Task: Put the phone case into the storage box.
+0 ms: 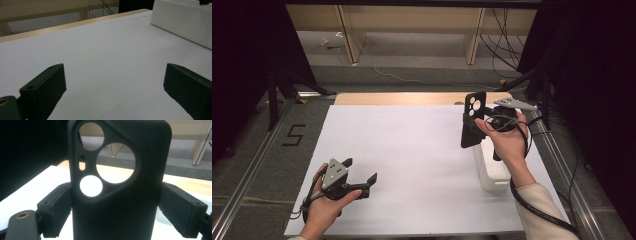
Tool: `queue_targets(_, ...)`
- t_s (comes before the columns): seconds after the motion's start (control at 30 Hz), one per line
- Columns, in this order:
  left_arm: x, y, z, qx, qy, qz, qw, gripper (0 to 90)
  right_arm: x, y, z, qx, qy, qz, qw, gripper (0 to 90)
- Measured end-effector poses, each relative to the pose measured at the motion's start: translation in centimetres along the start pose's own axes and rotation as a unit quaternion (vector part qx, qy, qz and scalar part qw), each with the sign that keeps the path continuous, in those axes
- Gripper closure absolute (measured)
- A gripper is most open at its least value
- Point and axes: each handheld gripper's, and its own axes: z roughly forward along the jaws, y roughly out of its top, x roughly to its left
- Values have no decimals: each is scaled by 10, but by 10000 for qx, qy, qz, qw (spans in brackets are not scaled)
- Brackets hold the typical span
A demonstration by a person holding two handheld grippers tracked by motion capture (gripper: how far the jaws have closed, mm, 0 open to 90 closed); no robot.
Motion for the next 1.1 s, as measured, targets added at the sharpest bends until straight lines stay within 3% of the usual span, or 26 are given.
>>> queue_targets(1.1, 1, 1, -1, -26, 28, 15, 10000, 39, -19, 5, -11, -173, -196, 177, 9995, 159)
